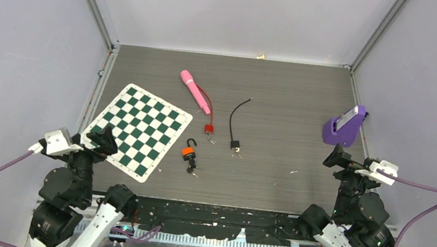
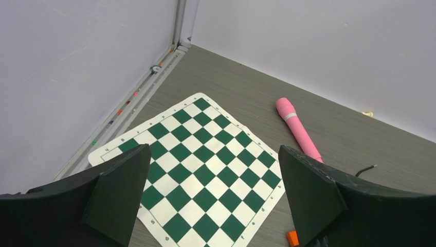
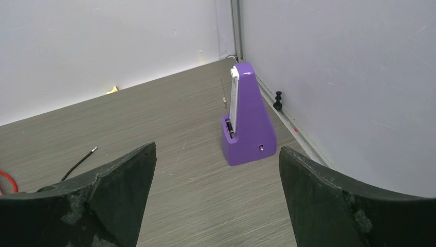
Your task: Unlock with the key
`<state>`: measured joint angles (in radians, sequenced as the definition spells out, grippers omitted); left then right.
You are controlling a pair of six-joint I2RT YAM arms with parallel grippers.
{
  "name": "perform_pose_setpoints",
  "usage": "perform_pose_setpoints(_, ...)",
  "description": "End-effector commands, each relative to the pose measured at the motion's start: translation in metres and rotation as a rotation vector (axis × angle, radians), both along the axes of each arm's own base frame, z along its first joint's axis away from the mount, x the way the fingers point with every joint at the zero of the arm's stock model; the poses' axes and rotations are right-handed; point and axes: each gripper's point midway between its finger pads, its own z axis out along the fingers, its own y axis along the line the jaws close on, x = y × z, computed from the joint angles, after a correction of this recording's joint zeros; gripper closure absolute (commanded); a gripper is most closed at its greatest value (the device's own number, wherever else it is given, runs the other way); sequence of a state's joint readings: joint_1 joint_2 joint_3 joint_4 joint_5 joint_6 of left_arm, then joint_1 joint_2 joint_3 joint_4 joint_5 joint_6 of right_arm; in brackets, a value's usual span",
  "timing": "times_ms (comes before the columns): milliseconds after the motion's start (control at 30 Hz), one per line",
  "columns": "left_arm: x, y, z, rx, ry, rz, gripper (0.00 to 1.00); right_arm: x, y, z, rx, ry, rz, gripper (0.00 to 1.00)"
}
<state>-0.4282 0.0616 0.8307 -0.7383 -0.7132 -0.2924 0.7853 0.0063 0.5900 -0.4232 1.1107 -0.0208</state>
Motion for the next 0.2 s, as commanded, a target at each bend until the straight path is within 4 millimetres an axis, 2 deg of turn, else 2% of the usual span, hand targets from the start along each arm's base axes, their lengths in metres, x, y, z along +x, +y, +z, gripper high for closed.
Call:
perform_pose_setpoints(0,0.0096,-0.0073,0.0209,-0.059,-0.098,-0.017,0.01,-0.0261,-0.0325,0.0047,0.138,-0.116,-0.059,0.05)
perform_pose_setpoints(167,0.0098,-0.0079,0.0230,-0.072,-0.134,-0.021,0.00,-0.0259,-0.0325,0.0036,0.137,-0.114,-0.062,0.05)
